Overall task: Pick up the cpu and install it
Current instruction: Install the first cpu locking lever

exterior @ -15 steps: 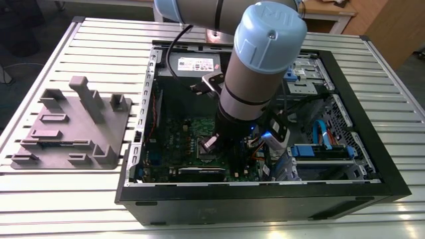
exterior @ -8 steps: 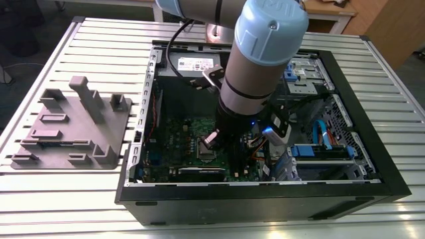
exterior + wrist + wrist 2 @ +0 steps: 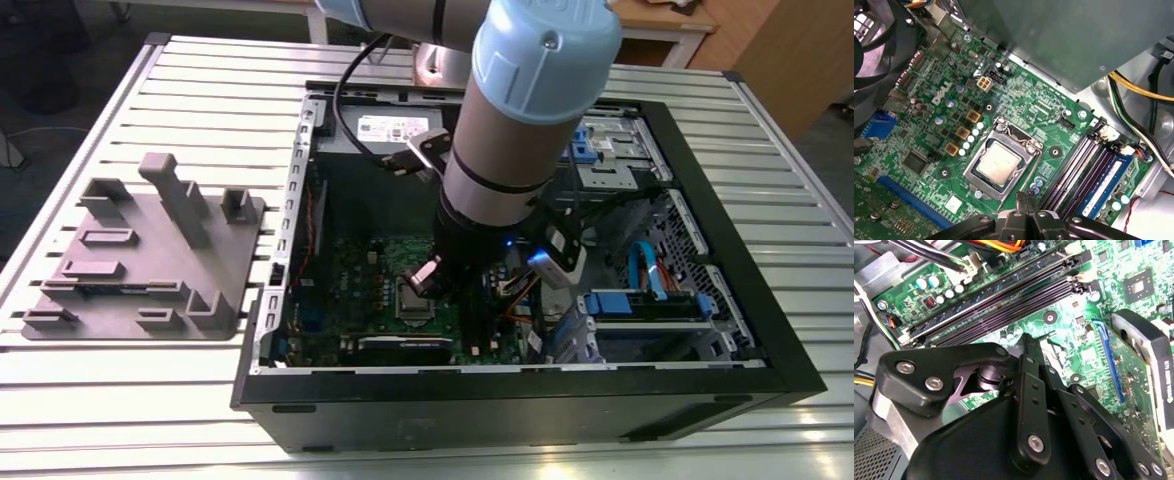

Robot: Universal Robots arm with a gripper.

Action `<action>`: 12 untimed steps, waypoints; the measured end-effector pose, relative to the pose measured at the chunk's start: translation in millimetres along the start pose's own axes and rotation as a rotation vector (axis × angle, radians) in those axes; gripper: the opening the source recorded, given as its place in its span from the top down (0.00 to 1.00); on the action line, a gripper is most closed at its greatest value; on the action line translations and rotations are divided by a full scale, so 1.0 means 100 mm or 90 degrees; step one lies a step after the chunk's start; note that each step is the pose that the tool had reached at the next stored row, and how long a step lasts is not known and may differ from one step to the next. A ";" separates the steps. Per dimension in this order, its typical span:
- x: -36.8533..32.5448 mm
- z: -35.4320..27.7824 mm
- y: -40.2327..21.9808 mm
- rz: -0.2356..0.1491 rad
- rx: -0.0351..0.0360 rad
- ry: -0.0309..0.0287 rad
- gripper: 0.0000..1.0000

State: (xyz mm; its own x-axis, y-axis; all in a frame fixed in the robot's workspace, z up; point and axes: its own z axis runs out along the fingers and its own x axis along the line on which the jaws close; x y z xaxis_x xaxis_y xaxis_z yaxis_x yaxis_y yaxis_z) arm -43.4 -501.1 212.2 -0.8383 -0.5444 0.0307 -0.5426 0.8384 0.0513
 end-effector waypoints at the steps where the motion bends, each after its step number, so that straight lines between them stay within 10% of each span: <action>1: -0.006 0.000 0.011 0.000 0.0007 0.0004 0.90; 12: -0.025 0.002 0.121 0.003 0.0062 0.0013 0.90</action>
State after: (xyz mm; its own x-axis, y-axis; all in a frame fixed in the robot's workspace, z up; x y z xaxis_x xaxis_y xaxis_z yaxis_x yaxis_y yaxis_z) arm -47.9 -489.5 212.6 -0.8407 -0.5406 0.0330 -0.5392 0.8411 0.0414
